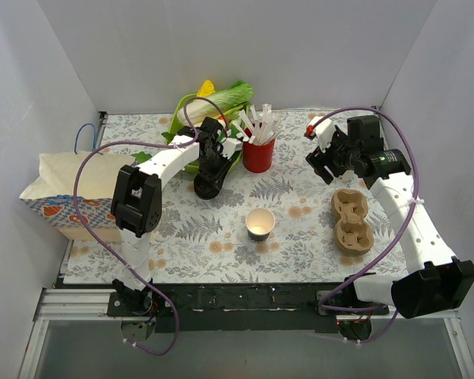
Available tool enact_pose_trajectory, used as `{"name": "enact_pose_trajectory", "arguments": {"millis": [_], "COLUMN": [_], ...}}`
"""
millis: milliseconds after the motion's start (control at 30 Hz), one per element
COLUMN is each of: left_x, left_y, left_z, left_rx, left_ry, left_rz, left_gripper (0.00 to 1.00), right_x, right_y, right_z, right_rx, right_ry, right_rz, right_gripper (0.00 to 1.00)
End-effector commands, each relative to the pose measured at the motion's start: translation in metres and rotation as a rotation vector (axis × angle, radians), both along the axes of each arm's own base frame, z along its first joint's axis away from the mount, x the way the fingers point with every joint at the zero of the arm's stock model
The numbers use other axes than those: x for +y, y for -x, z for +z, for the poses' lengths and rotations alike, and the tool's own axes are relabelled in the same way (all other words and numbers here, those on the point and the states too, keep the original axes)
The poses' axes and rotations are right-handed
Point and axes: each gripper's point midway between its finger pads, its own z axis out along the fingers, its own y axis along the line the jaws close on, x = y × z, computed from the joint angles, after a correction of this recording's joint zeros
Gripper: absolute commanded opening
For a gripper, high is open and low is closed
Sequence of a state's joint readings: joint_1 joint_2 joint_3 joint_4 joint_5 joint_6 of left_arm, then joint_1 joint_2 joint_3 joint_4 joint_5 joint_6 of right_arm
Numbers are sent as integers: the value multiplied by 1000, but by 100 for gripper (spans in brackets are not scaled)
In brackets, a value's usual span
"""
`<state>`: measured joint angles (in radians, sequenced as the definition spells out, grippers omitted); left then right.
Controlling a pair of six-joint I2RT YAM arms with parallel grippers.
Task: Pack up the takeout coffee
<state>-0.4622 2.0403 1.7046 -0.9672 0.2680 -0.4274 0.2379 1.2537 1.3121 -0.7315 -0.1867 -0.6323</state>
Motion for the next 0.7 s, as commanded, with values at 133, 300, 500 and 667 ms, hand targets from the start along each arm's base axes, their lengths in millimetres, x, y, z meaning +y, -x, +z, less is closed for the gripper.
{"name": "enact_pose_trajectory", "arguments": {"millis": [133, 300, 500, 667], "left_x": [-9, -10, -9, -10], "left_y": [-7, -6, -7, -9], "left_z": [11, 6, 0, 0], "left_rx": [-21, -10, 3, -3], "left_ry": [34, 30, 22, 23], "left_rz": [-9, -11, -10, -16], "left_gripper": [26, 27, 27, 26], "right_x": [3, 4, 4, 3], "right_y": [-2, -3, -2, -3], "right_z": [-1, -1, -1, 0], "right_rx": [-12, -13, -16, -17], "right_ry": [-2, -3, -1, 0], "right_rz": [16, 17, 18, 17], "right_gripper": [76, 76, 76, 76]}}
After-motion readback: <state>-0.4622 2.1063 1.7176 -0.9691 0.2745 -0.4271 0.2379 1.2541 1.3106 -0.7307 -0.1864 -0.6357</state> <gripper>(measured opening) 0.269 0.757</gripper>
